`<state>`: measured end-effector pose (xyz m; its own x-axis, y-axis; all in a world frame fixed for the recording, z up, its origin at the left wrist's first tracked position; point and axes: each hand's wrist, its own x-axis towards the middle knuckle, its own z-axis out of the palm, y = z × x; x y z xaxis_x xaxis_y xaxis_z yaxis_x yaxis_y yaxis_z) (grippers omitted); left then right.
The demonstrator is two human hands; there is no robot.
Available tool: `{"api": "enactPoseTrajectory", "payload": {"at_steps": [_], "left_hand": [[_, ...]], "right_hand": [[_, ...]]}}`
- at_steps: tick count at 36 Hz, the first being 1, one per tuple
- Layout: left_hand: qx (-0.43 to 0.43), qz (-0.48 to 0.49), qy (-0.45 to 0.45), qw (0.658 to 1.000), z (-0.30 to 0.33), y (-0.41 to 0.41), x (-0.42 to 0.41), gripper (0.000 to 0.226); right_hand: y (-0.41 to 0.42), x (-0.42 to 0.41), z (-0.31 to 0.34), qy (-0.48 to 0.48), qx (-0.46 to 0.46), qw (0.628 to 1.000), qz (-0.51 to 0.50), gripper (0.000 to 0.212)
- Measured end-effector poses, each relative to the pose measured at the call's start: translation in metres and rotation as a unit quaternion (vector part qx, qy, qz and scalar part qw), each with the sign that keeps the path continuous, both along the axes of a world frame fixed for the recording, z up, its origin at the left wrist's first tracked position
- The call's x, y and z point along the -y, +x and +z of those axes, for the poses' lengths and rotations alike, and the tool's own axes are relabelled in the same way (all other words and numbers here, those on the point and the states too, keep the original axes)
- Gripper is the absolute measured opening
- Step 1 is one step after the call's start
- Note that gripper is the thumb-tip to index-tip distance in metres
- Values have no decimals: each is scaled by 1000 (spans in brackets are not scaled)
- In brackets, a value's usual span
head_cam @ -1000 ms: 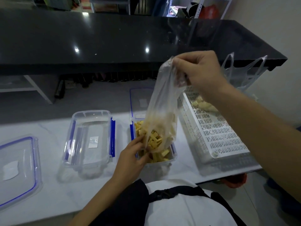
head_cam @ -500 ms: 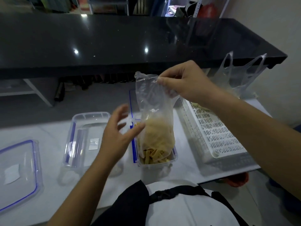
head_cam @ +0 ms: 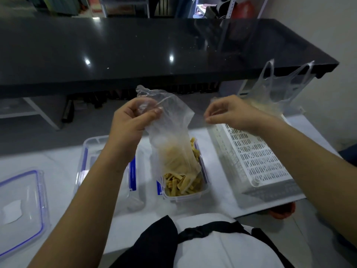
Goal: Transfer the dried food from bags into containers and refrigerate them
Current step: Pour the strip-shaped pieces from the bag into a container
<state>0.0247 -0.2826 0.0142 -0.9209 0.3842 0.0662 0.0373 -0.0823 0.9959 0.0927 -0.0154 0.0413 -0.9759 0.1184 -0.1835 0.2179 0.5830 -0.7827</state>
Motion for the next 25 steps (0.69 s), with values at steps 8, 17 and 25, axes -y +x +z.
{"api": "enactPoseTrajectory", "payload": {"at_steps": [8,17,25], "left_hand": [[15,-43,34,998,0,1,-4,24],[8,-6,43,999,-3,0,-3,20],[-21,38,34,998,-2,-5,1,16]], "right_hand": [[-10,12,-28,-75,94,992,33,87],[-24,17,-28,-310,7,948,-69,50],[-13,3,4,-289,-90,953,-29,9]]}}
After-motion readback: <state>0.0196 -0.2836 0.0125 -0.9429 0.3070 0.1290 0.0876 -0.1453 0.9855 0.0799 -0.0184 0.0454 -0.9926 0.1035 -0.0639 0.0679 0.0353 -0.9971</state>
